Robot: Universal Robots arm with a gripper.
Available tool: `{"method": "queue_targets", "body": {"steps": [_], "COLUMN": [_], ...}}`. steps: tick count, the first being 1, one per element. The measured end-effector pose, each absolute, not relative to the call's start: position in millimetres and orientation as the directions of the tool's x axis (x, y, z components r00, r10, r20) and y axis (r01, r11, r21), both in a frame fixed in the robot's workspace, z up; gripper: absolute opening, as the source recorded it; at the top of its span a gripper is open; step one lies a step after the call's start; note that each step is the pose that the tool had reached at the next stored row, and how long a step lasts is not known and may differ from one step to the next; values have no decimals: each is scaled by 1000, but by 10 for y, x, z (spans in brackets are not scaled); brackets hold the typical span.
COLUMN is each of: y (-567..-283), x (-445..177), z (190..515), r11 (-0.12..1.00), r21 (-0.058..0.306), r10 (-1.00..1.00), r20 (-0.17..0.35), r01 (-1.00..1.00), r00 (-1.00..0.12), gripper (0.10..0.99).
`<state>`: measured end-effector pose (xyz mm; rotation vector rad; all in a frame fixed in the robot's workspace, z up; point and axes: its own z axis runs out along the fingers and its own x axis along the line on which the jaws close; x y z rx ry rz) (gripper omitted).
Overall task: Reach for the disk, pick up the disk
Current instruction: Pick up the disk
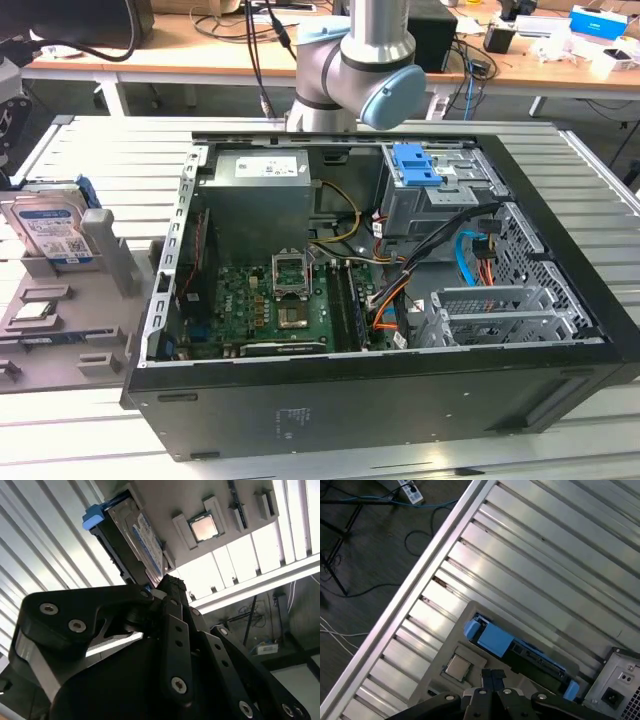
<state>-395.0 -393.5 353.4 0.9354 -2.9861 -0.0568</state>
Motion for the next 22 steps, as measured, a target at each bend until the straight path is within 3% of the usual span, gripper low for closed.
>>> {"method": "queue_targets", "body": {"steps": [22], "y": [-3935], "x": [-3950], "z": [3533], "r11": [570], "r21": [38], "r10": [-821], "r20": [0], "r01": [-820], "r00": [-571], "gripper": [106]}}
